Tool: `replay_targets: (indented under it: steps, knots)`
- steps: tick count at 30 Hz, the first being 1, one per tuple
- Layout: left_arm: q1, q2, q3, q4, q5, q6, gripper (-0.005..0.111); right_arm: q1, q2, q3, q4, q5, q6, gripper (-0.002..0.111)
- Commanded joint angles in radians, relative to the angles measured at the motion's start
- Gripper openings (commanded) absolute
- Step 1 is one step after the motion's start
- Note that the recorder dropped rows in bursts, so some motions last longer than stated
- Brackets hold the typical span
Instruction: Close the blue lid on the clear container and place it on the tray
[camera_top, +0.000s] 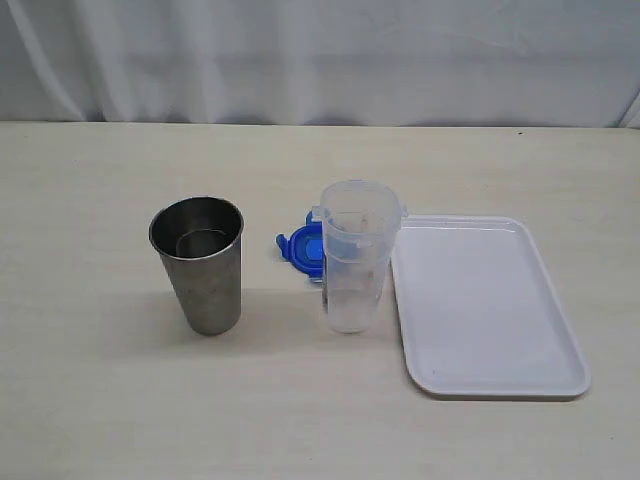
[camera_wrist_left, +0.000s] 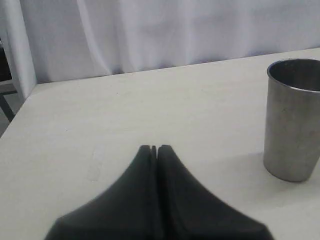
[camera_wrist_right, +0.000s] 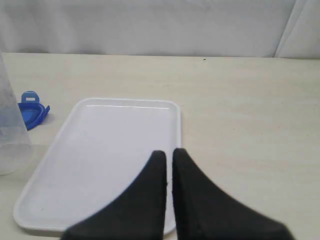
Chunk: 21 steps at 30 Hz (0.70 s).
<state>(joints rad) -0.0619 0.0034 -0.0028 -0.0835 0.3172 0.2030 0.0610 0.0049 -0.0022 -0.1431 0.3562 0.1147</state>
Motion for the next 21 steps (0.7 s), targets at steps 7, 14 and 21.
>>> replay_targets:
  steps: [7, 14, 21]
  knots:
    - [-0.006, -0.003, 0.003, -0.03, -0.304, 0.016, 0.0, -0.001, -0.005, 0.002, 0.001, -0.012, 0.0, 0.005]
    - [-0.006, -0.003, 0.003, -0.033, -0.651, -0.135, 0.0, -0.001, -0.005, 0.002, 0.001, -0.012, 0.0, 0.005]
    - [-0.006, -0.003, 0.003, -0.017, -0.94, -0.385, 0.0, -0.001, -0.005, 0.002, 0.001, -0.012, 0.0, 0.005]
